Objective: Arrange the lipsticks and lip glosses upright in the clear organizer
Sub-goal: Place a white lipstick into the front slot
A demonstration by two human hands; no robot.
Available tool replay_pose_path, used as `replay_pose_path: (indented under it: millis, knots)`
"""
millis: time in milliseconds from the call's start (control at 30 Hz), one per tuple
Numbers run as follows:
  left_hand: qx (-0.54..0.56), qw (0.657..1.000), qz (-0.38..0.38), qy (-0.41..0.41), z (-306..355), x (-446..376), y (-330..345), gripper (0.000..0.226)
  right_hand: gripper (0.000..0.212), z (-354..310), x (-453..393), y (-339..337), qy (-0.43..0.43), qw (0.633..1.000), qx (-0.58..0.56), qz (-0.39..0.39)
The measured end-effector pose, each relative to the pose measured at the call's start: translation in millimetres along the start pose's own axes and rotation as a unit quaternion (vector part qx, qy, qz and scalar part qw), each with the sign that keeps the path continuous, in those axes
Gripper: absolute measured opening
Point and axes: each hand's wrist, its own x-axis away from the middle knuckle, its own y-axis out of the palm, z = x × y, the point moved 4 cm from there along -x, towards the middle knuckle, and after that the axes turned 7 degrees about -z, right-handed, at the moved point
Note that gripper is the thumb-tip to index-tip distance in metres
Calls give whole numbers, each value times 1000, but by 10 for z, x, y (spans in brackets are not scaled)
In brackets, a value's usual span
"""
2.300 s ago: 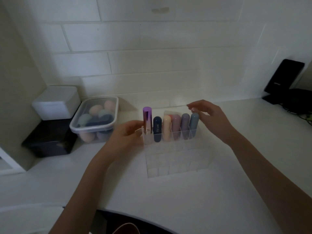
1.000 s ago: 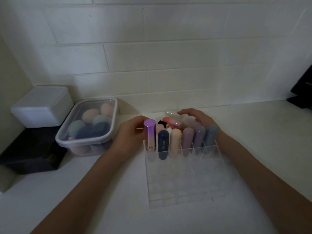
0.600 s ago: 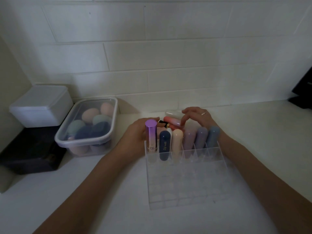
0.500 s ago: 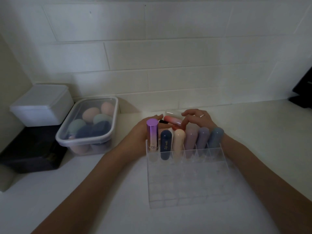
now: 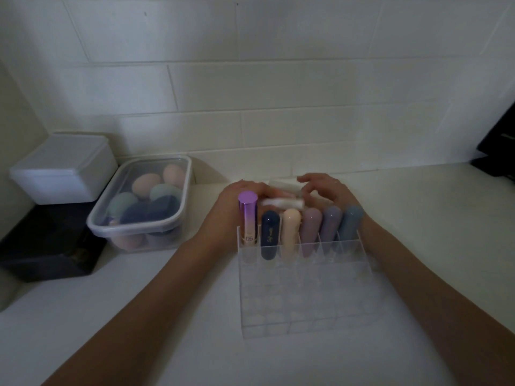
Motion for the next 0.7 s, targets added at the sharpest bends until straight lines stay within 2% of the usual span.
replay_pose_path:
  millis: [67,133,233,400,500,700]
  knots:
    - [60,996,43,52,230,209,-51,7,12,-65,55,-94,-4,994,-102,42]
    - [63,991,80,90,340,328,-52,9,16,-244,75,-143,-32,988,-143,38]
    - [55,991,89,84,354,287,-61,12,20,-408,53,-133,-41,985,-170,1]
    - [74,993,77,59,395,277,-91,18,18,-482,-39,-144,-24,984,-176,32]
    - [131,989,50,40,322,288,-158,29,24,-520,-38,-202,-18,979,-198,50]
    - [192,976,98,18,275,501,-310,35,25,-702,68,-221,-38,982,-172,65]
